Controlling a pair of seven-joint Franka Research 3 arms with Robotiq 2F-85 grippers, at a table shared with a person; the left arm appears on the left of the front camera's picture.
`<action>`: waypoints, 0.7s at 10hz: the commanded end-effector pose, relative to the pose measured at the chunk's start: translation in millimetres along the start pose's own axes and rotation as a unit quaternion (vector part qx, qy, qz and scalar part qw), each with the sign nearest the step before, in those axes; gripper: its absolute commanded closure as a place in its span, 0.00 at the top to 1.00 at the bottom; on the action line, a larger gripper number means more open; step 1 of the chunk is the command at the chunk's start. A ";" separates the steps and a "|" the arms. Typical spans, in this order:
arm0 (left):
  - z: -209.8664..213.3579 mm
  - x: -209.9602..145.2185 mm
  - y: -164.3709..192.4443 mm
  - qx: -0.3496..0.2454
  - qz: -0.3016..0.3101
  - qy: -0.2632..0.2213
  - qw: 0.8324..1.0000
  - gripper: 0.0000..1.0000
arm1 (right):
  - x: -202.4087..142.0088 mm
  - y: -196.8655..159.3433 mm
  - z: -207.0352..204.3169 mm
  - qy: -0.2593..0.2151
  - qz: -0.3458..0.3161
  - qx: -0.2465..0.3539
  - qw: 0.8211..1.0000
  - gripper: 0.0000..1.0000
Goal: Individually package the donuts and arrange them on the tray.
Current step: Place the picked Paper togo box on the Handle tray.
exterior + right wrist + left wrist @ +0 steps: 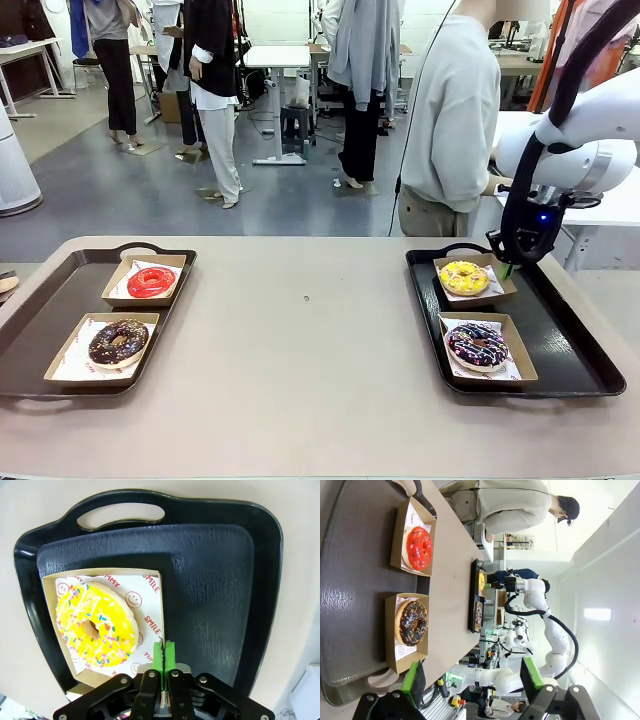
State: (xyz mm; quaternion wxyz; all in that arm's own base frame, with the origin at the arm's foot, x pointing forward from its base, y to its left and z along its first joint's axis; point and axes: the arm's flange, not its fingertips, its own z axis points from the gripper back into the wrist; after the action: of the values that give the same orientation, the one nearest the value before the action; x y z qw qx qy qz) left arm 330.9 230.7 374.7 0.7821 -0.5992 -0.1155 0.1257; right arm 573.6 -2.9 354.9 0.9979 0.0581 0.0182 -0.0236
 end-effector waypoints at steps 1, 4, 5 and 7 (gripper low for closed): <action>1.0 -3.7 -1.9 -0.005 -0.003 -0.001 1.000 1.00 | 2.5 3.4 3.8 0.004 -0.011 0.003 1.000 0.39; 1.0 -3.7 -1.9 -0.005 -0.003 -0.001 1.000 1.00 | 1.4 4.3 8.9 0.003 -0.016 0.007 1.000 1.00; 1.0 -3.7 -1.9 -0.005 -0.003 -0.001 1.000 1.00 | 1.3 5.5 8.9 0.004 -0.016 0.007 1.000 1.00; 1.0 -3.7 -1.9 -0.005 -0.003 -0.001 1.000 1.00 | 0.6 7.8 9.1 0.005 -0.014 0.010 1.000 0.97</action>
State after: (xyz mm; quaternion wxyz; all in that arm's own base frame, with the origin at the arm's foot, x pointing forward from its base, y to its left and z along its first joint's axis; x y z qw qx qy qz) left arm 330.9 230.7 374.7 0.7822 -0.5992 -0.1155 0.1257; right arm 573.8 -0.9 361.0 0.9976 0.0599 0.0190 -0.0292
